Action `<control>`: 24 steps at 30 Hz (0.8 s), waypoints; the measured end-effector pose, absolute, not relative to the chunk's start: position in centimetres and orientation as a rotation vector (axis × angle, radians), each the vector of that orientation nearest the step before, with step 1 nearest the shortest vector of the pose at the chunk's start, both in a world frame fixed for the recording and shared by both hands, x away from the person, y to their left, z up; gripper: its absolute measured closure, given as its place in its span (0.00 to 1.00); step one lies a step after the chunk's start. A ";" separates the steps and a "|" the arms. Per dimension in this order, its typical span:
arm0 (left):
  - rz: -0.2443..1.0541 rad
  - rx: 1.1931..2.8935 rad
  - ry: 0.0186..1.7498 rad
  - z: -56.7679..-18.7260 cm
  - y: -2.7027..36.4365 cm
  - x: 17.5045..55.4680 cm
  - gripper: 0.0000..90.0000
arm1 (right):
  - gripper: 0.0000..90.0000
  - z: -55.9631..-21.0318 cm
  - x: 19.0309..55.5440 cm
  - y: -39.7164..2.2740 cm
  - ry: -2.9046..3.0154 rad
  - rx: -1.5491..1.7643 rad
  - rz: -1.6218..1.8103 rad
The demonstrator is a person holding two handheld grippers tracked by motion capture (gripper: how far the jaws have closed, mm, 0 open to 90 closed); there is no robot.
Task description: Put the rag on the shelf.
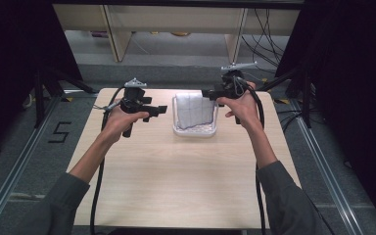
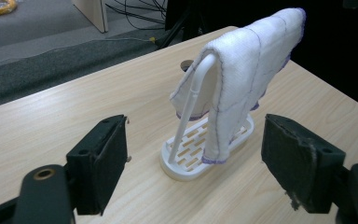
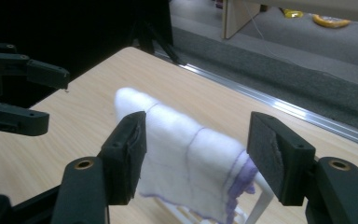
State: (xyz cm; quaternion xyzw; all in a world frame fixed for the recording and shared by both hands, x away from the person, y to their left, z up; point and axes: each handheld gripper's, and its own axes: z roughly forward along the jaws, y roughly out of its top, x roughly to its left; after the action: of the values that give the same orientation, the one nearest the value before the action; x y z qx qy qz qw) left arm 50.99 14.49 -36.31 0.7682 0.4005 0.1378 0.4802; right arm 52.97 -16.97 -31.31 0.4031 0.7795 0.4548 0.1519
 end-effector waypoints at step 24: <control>0.301 1.863 0.914 -38.6 15.6 45.1 0.22 | 0.41 -32.8 47.9 -17.2 2.263 1.035 1.362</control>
State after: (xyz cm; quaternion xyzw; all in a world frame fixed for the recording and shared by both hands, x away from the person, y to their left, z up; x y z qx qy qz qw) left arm 45.06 15.55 -38.62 0.7699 0.3778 0.1243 0.4991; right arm 47.89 -17.18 -32.83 0.3607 0.7883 0.4747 0.1518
